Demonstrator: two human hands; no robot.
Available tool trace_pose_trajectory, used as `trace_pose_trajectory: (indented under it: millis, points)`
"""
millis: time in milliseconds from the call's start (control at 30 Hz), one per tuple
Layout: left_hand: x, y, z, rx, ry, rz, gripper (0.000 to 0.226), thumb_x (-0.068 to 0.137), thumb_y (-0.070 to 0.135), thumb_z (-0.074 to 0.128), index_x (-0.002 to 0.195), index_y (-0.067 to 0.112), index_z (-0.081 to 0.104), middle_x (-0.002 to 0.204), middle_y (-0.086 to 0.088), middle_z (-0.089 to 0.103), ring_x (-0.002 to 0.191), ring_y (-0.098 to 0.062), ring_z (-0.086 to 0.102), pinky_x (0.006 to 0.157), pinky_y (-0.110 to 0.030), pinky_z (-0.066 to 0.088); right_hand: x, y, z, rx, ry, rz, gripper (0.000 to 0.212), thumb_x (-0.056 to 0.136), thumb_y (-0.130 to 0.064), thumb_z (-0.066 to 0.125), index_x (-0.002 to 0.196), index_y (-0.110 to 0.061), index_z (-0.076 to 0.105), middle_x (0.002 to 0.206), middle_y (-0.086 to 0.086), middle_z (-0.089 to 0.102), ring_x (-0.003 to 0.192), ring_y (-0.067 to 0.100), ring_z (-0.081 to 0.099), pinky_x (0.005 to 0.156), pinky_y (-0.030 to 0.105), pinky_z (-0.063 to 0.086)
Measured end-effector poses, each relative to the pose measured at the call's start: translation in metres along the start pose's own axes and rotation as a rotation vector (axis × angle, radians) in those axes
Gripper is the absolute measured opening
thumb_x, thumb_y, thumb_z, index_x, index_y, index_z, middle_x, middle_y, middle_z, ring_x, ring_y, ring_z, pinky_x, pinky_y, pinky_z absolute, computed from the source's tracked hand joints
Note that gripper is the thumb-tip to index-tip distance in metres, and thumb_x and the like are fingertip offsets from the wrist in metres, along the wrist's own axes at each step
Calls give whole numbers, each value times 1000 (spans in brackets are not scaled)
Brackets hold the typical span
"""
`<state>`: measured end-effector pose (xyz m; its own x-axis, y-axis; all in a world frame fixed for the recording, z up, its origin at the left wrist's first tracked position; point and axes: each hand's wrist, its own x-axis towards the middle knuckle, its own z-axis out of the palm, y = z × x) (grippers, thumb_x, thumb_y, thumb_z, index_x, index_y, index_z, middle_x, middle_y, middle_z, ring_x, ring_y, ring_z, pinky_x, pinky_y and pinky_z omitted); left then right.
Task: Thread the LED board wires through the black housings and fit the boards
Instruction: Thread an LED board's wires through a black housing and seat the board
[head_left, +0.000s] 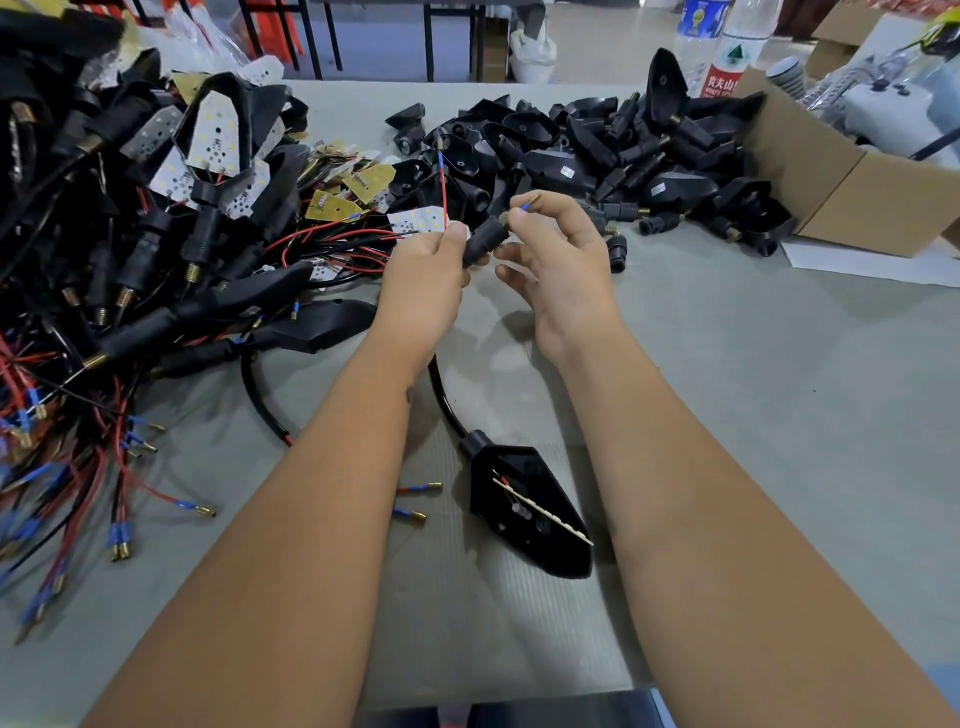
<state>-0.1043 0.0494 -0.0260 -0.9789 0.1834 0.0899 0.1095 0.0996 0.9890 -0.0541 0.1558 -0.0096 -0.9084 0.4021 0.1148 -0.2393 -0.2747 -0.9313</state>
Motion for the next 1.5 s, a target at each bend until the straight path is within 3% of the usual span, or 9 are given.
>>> trace_pose_trajectory:
  millis: [200, 367, 567, 700, 1033, 1167, 1267, 1367, 1500]
  points:
    - [-2, 2, 0, -66, 59, 1, 40, 100, 25, 43, 62, 21, 54, 48, 5, 50, 40, -9, 38, 41, -18, 29, -2, 3, 1, -70, 11, -89, 18, 92, -3, 62, 83, -18, 57, 88, 11, 69, 82, 21, 66, 62, 23, 53]
    - [-2, 7, -5, -164, 161, 92, 25, 96, 12, 45, 89, 22, 67, 85, 1, 71, 79, -13, 66, 70, -28, 52, 5, 3, -5, -49, 167, -24, 15, 92, -5, 63, 81, -14, 58, 91, 15, 69, 74, 21, 65, 57, 22, 52]
    - [-2, 13, -14, -419, 213, 156, 26, 105, 18, 34, 99, 17, 60, 68, 0, 70, 67, -14, 68, 64, -26, 54, 8, 8, -5, -75, 185, 2, 21, 90, -3, 64, 74, -16, 60, 63, -3, 64, 55, 11, 60, 66, 26, 58]
    - [-2, 12, -15, -350, 276, 198, 26, 102, 11, 43, 86, 16, 62, 60, 8, 62, 61, -6, 61, 64, -26, 54, 9, 7, -6, -40, 185, 8, 22, 91, -1, 62, 74, -14, 59, 62, -3, 63, 60, 12, 61, 67, 26, 58]
    - [-8, 12, -24, -18, 305, 277, 13, 100, 17, 50, 90, 25, 53, 52, 4, 63, 42, -11, 58, 51, -25, 48, 14, 6, -10, 170, 286, 24, 18, 93, 1, 59, 79, -9, 54, 72, 4, 60, 63, 15, 60, 62, 24, 56]
    - [-6, 7, -22, 180, 168, 226, 14, 95, 15, 58, 97, 20, 71, 70, 6, 67, 63, -14, 64, 73, -39, 59, 14, 6, -11, 222, 293, 39, 16, 93, 1, 59, 81, -8, 54, 74, 6, 60, 65, 17, 60, 63, 24, 57]
    - [-8, 3, -16, 371, 95, 275, 20, 92, 13, 60, 104, 16, 76, 81, 10, 69, 81, -9, 66, 88, -29, 54, 14, 7, -11, 216, 284, 45, 12, 94, 1, 58, 84, -7, 55, 76, 8, 61, 64, 16, 62, 65, 25, 58]
    - [-10, 3, -13, 486, 92, 329, 20, 91, 17, 60, 103, 18, 77, 90, 5, 74, 83, -5, 64, 83, -16, 46, 15, 6, -12, 241, 275, 49, 12, 95, 0, 57, 85, -7, 54, 77, 9, 62, 64, 16, 62, 64, 25, 58]
    - [-8, 3, -13, 397, 89, 281, 15, 89, 15, 62, 90, 23, 75, 77, 8, 71, 81, -9, 71, 87, -30, 55, 15, 5, -12, 247, 263, 52, 14, 95, 0, 56, 83, -7, 54, 78, 10, 62, 64, 17, 62, 62, 23, 57]
